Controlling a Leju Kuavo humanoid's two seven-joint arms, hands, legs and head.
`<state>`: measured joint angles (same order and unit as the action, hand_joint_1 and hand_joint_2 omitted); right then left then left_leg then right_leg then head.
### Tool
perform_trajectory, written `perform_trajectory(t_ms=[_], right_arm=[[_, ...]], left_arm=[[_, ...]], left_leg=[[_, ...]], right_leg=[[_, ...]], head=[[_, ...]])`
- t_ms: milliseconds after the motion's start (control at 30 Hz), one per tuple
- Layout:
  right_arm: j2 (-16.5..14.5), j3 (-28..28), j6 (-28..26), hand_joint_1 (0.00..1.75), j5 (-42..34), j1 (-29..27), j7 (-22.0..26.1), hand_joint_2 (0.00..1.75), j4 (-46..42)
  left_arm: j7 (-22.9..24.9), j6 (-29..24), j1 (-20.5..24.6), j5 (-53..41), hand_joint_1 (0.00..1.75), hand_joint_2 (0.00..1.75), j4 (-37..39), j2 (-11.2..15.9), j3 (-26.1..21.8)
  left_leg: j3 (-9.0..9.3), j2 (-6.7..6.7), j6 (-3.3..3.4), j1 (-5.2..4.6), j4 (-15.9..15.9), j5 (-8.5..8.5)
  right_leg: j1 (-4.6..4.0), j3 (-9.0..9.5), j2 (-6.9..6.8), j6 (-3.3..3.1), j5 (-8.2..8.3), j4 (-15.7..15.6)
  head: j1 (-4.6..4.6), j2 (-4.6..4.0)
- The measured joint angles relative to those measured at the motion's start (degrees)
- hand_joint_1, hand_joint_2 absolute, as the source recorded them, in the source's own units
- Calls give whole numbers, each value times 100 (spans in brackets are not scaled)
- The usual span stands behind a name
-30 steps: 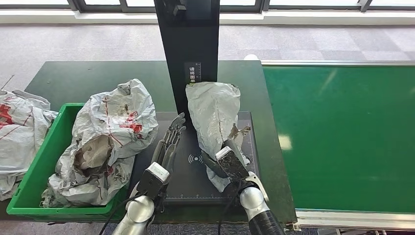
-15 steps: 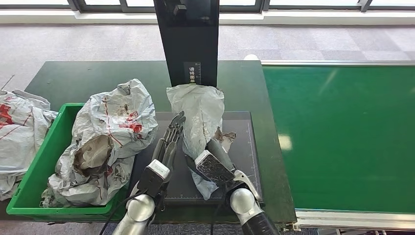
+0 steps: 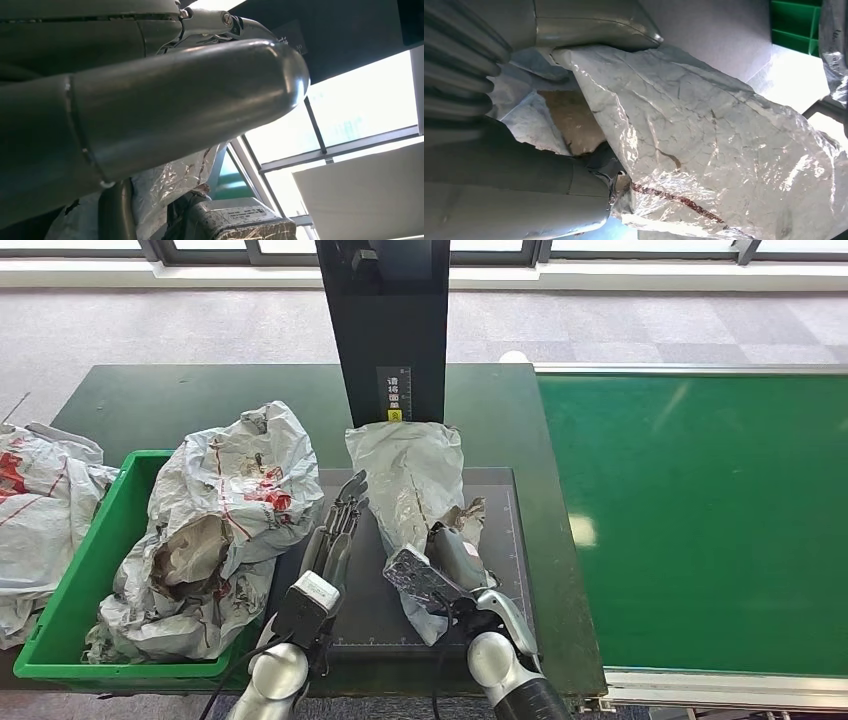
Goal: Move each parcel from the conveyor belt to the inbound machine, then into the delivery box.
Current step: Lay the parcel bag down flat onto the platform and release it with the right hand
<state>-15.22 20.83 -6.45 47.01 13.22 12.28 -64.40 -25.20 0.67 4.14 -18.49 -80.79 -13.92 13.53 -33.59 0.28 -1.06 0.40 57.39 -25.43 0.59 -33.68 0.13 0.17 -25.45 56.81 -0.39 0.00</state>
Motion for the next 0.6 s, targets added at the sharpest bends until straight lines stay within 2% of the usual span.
perform_trajectory(t_ms=[300, 600], right_arm=[[71, 1, 121, 0, 247, -10, -140, 0, -15], [242, 137, 213, 0, -69, -203, 352, 0, -811]], left_arm=[[7, 20, -16, 25, 0, 0, -48, 0, -44], [-179, -2, -271, 306, 0, 0, -268, 32, -176]], left_leg=[[0, 0, 0, 0, 0, 0], [-2, -1, 0, 0, 0, -1]], right_leg=[[-2, 0, 0, 0, 0, 1], [-1, -1, 0, 0, -1, 0]], head=[[0, 0], [0, 0]])
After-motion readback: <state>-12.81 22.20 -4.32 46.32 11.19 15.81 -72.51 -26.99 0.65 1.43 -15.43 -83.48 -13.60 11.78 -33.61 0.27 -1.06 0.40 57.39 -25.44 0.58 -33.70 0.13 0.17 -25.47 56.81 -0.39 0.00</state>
